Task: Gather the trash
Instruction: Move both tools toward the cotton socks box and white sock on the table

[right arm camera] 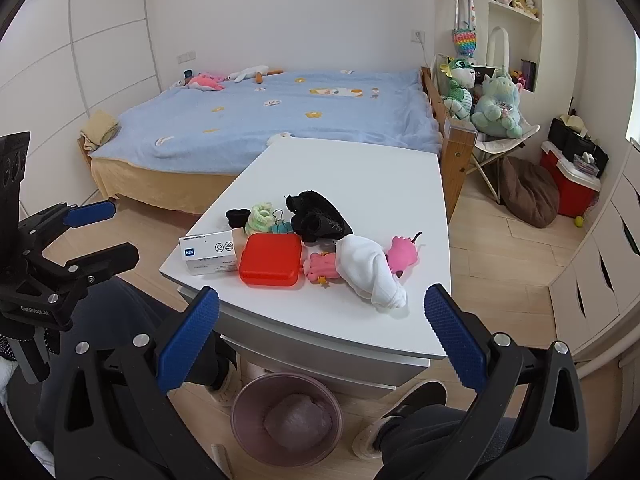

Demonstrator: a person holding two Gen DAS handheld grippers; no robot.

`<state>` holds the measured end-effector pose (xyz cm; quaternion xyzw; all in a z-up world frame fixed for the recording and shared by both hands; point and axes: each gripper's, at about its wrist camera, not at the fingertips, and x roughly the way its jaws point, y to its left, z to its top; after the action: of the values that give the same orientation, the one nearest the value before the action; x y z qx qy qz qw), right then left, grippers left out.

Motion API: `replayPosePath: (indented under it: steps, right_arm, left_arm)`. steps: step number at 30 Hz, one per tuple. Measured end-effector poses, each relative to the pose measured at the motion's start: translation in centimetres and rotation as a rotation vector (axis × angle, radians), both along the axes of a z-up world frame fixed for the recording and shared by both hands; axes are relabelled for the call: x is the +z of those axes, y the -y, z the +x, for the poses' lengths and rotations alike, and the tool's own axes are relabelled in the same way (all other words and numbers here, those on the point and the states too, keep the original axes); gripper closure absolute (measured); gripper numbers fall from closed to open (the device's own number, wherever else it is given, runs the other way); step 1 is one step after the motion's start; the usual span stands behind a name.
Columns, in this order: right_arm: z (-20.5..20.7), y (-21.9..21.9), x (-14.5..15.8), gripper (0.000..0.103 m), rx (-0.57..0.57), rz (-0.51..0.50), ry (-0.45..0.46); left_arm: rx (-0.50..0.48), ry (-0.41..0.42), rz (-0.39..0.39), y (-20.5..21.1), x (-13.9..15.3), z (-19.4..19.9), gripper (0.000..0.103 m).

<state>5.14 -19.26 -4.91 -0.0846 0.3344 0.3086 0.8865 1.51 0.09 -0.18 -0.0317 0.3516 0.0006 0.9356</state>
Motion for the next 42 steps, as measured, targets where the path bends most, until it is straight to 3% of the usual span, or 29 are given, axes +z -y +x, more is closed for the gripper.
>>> replayPosePath:
  steps: [37, 42]
  right_arm:
    - [4.3, -0.5, -2.2, 0.003, -0.019, -0.051, -0.074]
    - [4.6, -0.3, -2.5, 0.003, -0.023, -0.051, -0.086]
  left_arm:
    - [-0.003, -0.096, -0.052, -2.4, -3.0, 3.6, 0.005]
    - [0.0, -0.139, -0.059, -2.5, -3.9, 4.7, 0.005]
